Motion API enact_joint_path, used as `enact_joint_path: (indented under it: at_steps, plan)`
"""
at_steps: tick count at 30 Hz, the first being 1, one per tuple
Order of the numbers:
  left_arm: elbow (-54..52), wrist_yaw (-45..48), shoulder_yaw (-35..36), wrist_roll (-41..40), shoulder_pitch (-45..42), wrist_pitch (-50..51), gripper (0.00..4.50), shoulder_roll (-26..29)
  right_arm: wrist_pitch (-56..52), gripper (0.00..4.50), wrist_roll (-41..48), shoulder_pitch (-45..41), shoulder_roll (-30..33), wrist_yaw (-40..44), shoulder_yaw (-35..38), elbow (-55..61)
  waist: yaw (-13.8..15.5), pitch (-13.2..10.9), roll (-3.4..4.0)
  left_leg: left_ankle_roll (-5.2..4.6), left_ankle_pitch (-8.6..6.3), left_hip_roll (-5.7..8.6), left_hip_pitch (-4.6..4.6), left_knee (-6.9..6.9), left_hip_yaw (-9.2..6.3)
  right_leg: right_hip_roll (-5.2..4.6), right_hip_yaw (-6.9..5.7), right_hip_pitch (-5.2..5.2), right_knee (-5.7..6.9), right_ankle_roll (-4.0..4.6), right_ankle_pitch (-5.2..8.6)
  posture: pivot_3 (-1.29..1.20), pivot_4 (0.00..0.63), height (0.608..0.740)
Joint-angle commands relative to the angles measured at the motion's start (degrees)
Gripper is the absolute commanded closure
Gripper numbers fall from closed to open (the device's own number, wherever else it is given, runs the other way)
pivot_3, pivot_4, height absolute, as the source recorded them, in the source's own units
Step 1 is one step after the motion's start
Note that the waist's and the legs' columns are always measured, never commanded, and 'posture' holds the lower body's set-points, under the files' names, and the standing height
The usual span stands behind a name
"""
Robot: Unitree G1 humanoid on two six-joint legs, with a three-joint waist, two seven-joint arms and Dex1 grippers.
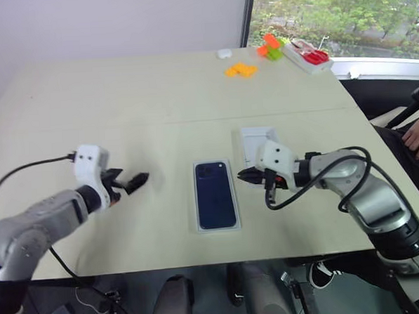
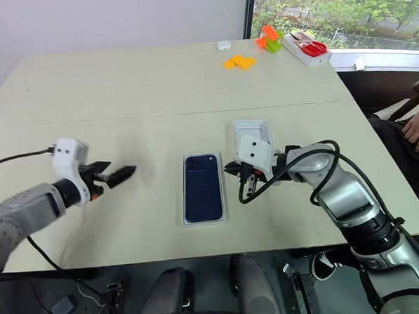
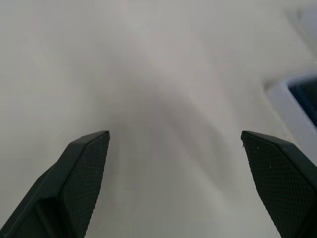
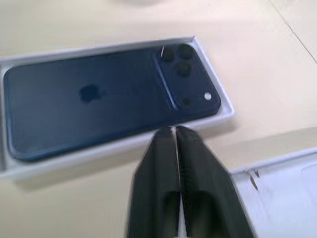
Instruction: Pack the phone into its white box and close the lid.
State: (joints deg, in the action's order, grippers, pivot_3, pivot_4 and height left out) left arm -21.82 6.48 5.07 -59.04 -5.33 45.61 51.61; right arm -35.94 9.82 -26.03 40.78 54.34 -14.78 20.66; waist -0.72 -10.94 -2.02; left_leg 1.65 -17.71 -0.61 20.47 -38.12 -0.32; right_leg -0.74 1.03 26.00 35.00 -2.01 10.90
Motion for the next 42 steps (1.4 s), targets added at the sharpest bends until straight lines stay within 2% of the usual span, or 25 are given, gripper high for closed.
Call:
enact_joint_path:
  at_steps: [1,12,20,24,34,42]
  plan:
    - [-2.7,3.2,-0.8,6.4,0.3,-2.8,0.0,-2.3,0.2,4.49,-1.8,-1.2,-0.8,-1.7,-1.6,2.1,0.0,0.0,0.0,0.0,0.0,0.0,0.01,0.0,0.03,-0.01,0.02,0.02,0.0,0.0,0.0,0.0,0.15,0.734]
    - [-6.5,8.3,-1.9,13.2,0.8,-1.0,0.0,-8.5,0.7,4.49,-5.1,-0.3,1.2,-0.9,-5.3,3.4,-0.3,0.0,-0.01,-0.01,0.0,-0.07,-0.05,-0.01,0.01,0.09,0.01,0.02,0.09,-0.04,0.0,0.0,0.15,0.734]
    - [-9.2,13.1,-2.0,14.8,1.8,0.4,0.0,-9.2,0.4,4.49,-5.4,0.6,2.1,0.2,-6.3,4.9,-0.4,0.0,-0.01,-0.01,0.0,-0.07,-0.07,-0.01,0.01,0.1,0.01,0.02,0.1,-0.04,0.0,0.0,0.15,0.734]
    - [-10.6,16.5,-1.3,15.0,3.6,0.5,0.0,-8.4,0.0,4.49,-5.5,0.3,1.4,-0.2,-6.9,4.8,-0.3,0.0,-0.01,-0.01,0.0,-0.07,-0.07,-0.01,0.01,0.11,0.01,0.03,0.11,-0.04,0.01,0.0,0.15,0.734]
    - [-14.6,31.4,0.6,19.0,12.0,-5.3,0.0,-0.4,-0.4,4.49,-5.5,-0.4,0.2,0.2,-7.4,4.9,-0.4,0.0,-0.01,-0.02,-0.01,-0.11,-0.02,-0.01,0.03,0.13,0.01,0.14,0.13,-0.04,0.01,0.0,0.15,0.734]
    - [-15.6,38.7,1.6,23.4,16.2,-11.3,0.0,1.8,-0.1,4.49,-6.1,-0.4,0.3,0.8,-8.1,4.6,-0.4,0.0,0.0,-0.02,-0.01,-0.12,0.01,-0.01,0.05,0.14,0.0,0.21,0.13,-0.03,0.02,0.0,0.15,0.734]
